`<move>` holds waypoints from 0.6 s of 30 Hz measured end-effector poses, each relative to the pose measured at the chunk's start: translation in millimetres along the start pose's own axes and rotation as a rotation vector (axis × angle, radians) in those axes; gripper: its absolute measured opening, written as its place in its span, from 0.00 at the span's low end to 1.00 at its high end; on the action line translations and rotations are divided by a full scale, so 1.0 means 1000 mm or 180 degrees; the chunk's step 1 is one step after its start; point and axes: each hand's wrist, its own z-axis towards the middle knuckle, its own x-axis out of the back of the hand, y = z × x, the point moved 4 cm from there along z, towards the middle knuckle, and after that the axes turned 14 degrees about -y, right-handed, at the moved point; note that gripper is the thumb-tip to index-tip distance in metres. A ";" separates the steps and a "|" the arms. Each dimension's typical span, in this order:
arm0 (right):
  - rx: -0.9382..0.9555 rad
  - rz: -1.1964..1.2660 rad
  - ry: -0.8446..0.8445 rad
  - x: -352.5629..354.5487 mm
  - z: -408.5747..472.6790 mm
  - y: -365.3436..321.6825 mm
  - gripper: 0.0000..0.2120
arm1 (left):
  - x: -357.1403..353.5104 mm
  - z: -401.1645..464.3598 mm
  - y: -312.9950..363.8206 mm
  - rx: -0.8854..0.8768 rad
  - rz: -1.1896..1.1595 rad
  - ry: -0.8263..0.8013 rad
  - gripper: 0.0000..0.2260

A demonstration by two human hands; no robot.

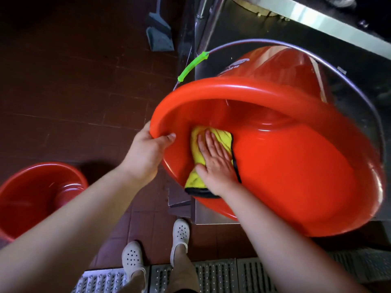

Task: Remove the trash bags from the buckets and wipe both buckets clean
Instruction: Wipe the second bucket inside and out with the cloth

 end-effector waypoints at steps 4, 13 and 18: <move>-0.0711 -0.0069 -0.0193 0.015 0.038 0.054 0.34 | 0.003 0.015 0.028 -0.0140 0.0617 -0.0224 0.15; -0.1493 0.0099 -0.0117 0.026 0.063 0.093 0.32 | 0.006 -0.002 -0.011 0.0658 0.0873 -0.0249 0.20; -0.1344 0.0366 0.0072 0.021 0.047 0.059 0.32 | -0.012 -0.021 -0.047 0.1000 0.0440 -0.0479 0.06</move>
